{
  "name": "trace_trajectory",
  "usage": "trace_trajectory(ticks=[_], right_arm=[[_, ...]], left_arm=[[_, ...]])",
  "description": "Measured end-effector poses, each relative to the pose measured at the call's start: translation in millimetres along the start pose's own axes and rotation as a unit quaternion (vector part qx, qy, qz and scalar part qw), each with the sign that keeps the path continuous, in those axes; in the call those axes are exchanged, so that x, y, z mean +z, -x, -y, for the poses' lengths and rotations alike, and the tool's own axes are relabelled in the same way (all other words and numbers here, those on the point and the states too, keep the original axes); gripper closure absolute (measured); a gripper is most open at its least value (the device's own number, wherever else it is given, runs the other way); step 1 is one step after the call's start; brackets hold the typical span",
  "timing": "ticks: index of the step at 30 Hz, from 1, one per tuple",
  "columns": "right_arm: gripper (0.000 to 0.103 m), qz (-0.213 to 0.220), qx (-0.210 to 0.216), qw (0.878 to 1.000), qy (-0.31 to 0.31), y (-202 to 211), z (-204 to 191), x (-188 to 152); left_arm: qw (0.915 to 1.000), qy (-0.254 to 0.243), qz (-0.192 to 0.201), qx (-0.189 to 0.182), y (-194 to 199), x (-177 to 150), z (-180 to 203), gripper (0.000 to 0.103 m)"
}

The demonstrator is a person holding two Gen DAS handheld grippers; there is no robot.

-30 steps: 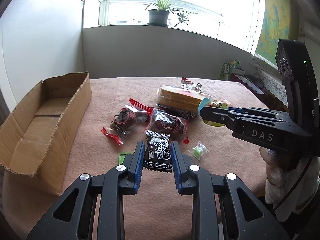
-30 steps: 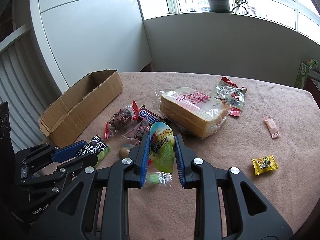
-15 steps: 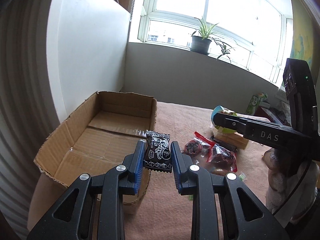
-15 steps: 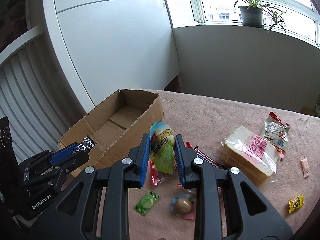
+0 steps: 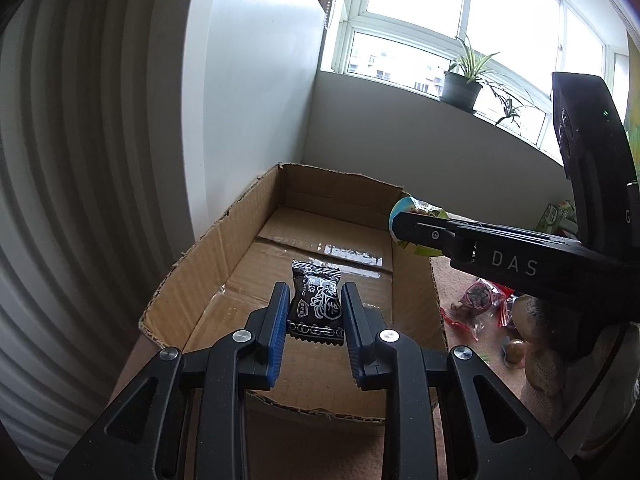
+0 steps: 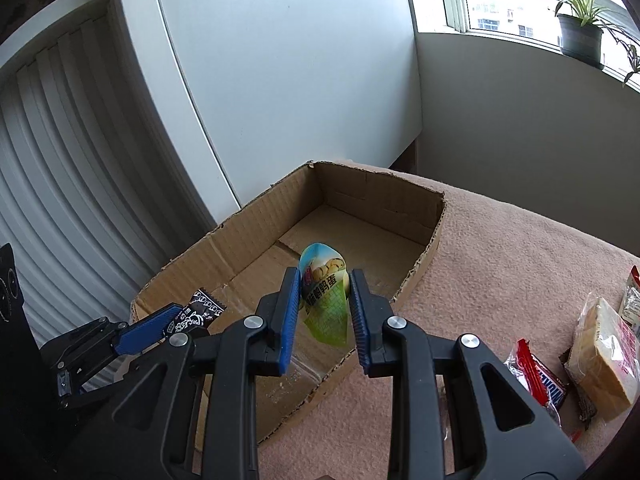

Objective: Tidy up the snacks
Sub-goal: 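Carry both snacks to the cardboard box and open both tools to drop them, then grasp the brown egg candy with the left tool while the right tool grasps the green candy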

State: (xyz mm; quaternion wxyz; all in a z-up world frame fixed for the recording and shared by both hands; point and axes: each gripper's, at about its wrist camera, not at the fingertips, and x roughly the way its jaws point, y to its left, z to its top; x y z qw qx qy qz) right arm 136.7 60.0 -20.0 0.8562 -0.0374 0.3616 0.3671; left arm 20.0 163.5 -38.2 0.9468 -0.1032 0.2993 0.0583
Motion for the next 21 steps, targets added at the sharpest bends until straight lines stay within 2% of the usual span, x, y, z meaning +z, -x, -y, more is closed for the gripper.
trace_trajectory(ticks=[4, 5, 7, 8, 15, 21], right_arm=[[0.077, -0.003, 0.005, 1.0, 0.004, -9, -9, 2], [0.075, -0.003, 0.003, 1.0, 0.006, -10, -11, 3], [0.054, 0.002, 0.001, 1.0, 0.005, -10, -13, 4], [0.04, 0.008, 0.0, 1.0, 0.003, -7, -13, 5], [0.039, 0.016, -0.01, 1.0, -0.001, 7, -6, 4], [0.038, 0.021, -0.034, 0.999, -0.002, 36, 18, -6]], left_arm=[[1.0, 0.0, -0.004, 0.0, -2, 0, -2, 0.077], [1.0, -0.001, -0.003, 0.002, -2, -1, -3, 0.076], [1.0, 0.003, -0.004, 0.006, -3, 0, -4, 0.075], [1.0, 0.005, -0.003, 0.007, -2, 1, -5, 0.072], [0.9999, 0.013, 0.005, 0.0, 5, 1, -9, 0.07], [0.9997, 0.007, 0.008, -0.022, 10, 0, 5, 0.07]])
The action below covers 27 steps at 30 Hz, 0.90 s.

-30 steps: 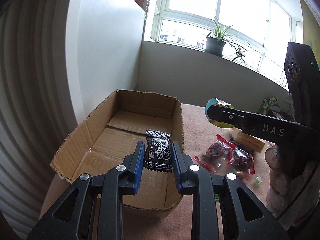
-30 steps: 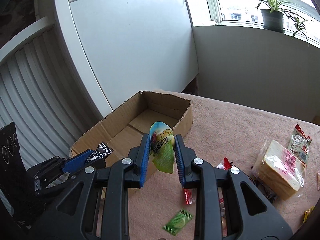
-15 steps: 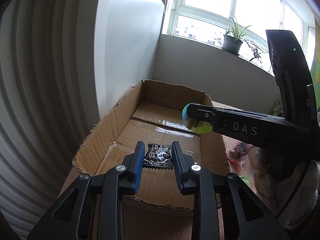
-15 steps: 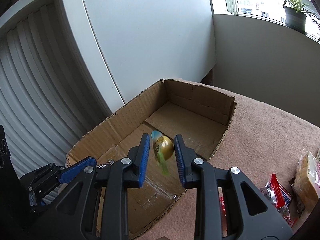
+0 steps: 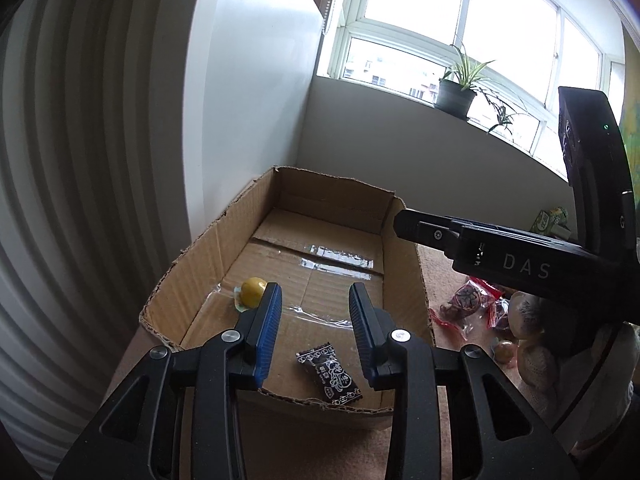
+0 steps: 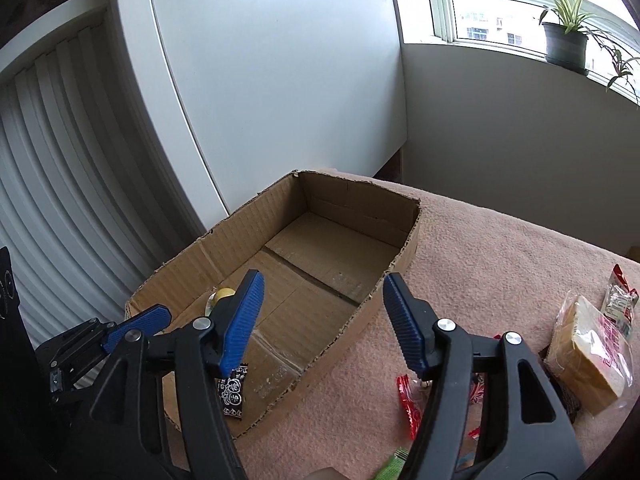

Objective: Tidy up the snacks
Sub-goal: 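Grasp the brown egg candy with the left tool while the right tool grasps the green candy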

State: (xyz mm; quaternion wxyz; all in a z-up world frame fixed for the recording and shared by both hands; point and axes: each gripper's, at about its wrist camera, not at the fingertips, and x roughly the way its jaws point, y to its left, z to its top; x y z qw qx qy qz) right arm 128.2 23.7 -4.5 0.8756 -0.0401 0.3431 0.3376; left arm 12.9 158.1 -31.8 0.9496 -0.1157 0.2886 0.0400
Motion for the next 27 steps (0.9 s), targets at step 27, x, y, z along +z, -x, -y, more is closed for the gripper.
trace_trajectory(ticks=[27], right_arm=[[0.038, -0.035, -0.072, 0.994, -0.078, 108, 154, -114]], left_arm=[[0.9844, -0.109, -0.092, -0.103, -36, -37, 138, 0.068]])
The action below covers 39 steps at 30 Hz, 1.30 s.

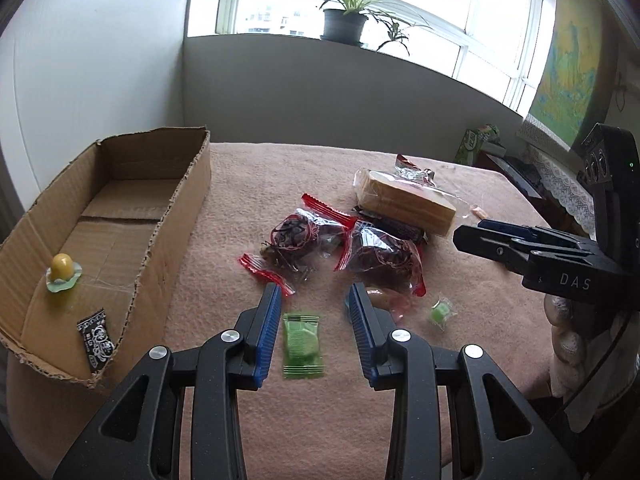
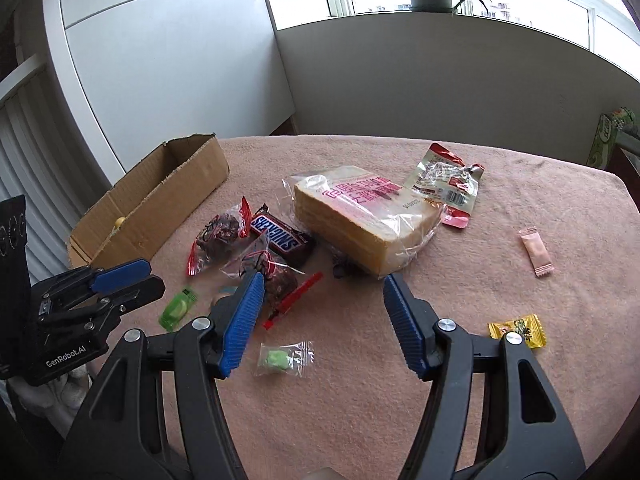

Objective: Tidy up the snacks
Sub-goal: 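Grasp the brown egg candy with the left tool while the right tool grasps the green candy, then carry both candies into the cardboard box and open both tools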

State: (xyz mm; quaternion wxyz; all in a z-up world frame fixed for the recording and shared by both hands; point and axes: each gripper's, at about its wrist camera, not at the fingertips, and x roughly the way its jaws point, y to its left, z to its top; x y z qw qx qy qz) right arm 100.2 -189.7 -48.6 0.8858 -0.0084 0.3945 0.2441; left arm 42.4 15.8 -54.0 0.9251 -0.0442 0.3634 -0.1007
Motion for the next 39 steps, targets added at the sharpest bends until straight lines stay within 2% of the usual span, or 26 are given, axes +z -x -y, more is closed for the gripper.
trace_trajectory(ticks=[2, 7, 11, 14, 17, 24, 28, 31, 33, 39], right_arm=[[0.038, -0.011, 0.001, 1.0, 0.012, -4, -2, -12], [0.038, -0.028, 0.008, 0.999, 0.041, -12, -13, -29], [0.038, -0.032, -0.013, 0.996, 0.077, -17, -27, -34], [0.038, -0.036, -0.013, 0.996, 0.083, -22, -31, -35], [0.044, -0.038, -0.02, 0.995, 0.085, -26, -31, -37], [0.045, -0.038, -0.03, 0.995, 0.092, -30, -35, -38], [0.05, -0.036, -0.033, 0.994, 0.094, -30, -36, -38], [0.054, -0.036, -0.032, 0.995, 0.092, -29, -35, -37], [0.061, -0.035, -0.03, 0.995, 0.089, -29, -34, -36], [0.07, -0.034, -0.028, 0.995, 0.084, -29, -33, -36]], left_arm=[[1.0, -0.003, -0.005, -0.004, -4, -1, 4, 0.063], [0.9998, -0.006, -0.018, -0.011, -15, 1, 13, 0.062], [0.9994, -0.017, -0.03, -0.006, -27, 3, 22, 0.062], [0.9989, -0.02, -0.041, -0.007, -36, 4, 26, 0.062], [0.9986, -0.027, -0.045, -0.004, -41, 4, 29, 0.062], [0.9981, -0.032, -0.053, -0.006, -49, 3, 34, 0.062], [0.9978, -0.03, -0.058, -0.012, -52, 2, 35, 0.063], [0.9972, -0.042, -0.061, -0.007, -56, -3, 40, 0.071], [0.9974, -0.04, -0.06, -0.008, -55, -2, 40, 0.071], [0.9976, -0.041, -0.056, -0.007, -55, -3, 40, 0.072]])
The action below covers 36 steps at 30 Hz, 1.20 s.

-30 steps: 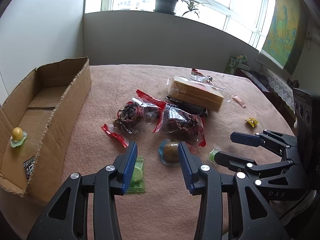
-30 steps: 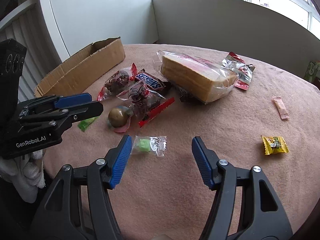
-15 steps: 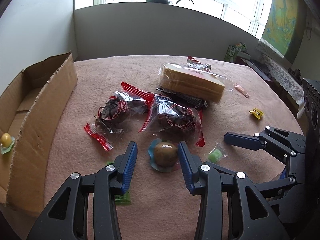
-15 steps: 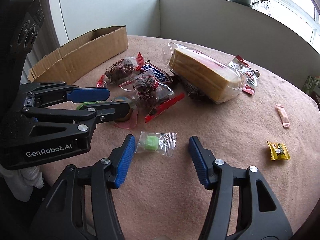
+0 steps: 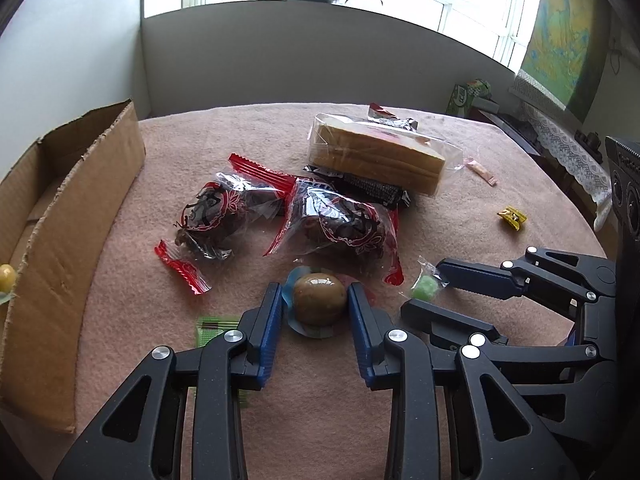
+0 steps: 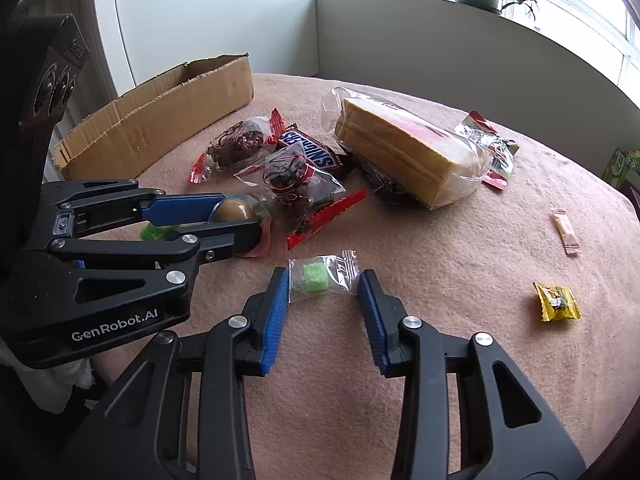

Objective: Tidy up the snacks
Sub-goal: 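Carry both candies into the cardboard box and open both tools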

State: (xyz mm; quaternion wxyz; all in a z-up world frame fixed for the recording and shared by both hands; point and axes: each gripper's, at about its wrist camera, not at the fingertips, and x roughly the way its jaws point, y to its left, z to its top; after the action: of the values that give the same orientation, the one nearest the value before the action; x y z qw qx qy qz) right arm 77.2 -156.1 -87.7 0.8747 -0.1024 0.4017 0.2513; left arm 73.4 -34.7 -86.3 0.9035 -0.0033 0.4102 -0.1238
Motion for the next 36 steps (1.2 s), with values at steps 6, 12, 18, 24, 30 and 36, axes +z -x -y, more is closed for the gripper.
trace_trajectory(ticks=[6, 12, 18, 24, 30, 36], right_arm=[[0.073, 0.003, 0.002, 1.0, -0.005, 1, -1, -1], [0.074, 0.011, 0.004, 1.0, -0.014, 8, 2, -1], [0.074, 0.031, -0.001, 0.999, -0.021, 21, 3, 4], [0.074, 0.047, 0.003, 0.999, -0.017, 31, -5, 16], [0.074, 0.066, 0.008, 0.998, -0.013, 39, -17, 34], [0.074, 0.077, 0.027, 0.997, -0.013, 38, -33, 58]], left_arm=[[1.0, -0.005, 0.003, 0.005, 0, -2, 2, 0.073], [0.9999, -0.001, 0.012, 0.005, 8, -2, 0, 0.073], [0.9994, 0.002, 0.034, 0.006, 25, 1, -5, 0.073], [0.9981, 0.01, 0.06, 0.012, 42, 5, -12, 0.073], [0.9946, 0.021, 0.098, 0.025, 67, 8, -22, 0.073], [0.9896, 0.04, 0.13, 0.046, 88, 9, -41, 0.073]])
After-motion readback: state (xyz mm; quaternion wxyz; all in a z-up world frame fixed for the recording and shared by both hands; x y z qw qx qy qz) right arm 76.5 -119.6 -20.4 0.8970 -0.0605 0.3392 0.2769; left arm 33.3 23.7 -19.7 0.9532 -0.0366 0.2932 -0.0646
